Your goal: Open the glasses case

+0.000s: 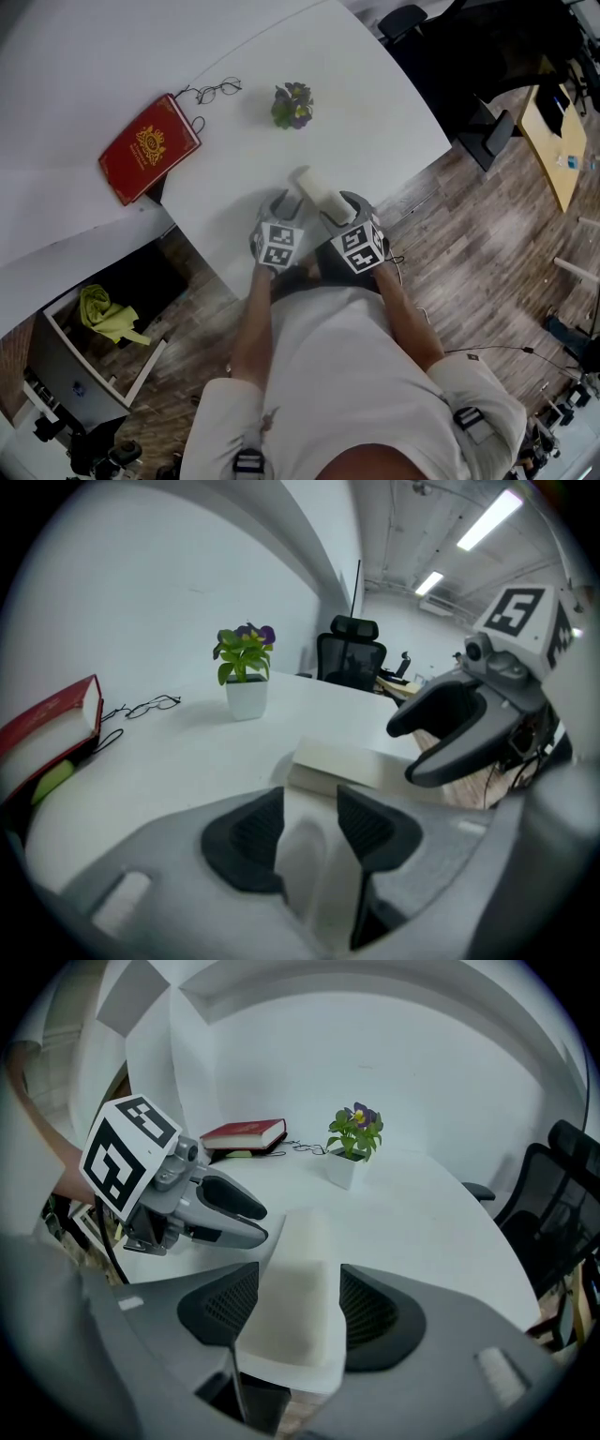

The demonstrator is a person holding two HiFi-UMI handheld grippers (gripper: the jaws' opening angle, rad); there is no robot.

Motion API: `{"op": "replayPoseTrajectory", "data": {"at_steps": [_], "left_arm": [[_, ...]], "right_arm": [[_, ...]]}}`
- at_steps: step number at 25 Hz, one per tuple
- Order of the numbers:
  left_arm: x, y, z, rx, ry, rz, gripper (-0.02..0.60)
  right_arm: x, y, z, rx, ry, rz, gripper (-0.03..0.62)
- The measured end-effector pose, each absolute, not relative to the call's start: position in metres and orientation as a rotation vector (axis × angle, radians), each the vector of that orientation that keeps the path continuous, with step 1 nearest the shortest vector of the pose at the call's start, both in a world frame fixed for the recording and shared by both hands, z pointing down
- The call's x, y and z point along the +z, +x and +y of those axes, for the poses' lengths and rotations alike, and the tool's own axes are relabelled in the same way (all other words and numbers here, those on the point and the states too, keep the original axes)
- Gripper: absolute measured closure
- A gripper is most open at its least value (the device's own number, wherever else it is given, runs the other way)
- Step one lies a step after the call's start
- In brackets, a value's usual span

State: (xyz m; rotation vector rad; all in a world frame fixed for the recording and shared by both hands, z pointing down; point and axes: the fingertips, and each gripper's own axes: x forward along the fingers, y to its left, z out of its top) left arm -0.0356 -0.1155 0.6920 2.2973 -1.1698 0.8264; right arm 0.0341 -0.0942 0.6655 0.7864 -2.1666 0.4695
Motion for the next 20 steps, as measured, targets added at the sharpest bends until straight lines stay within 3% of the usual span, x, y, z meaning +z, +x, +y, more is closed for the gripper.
{"op": "replayPoseTrajectory", "data": {"at_steps": [20], "left_arm": [[0.699, -0.031, -0.123, 0.848, 2.308, -1.142, 0.403]], "right_arm": [[0.697, 0.024, -0.092, 0.394, 0.758, -2.081, 0.269]]}}
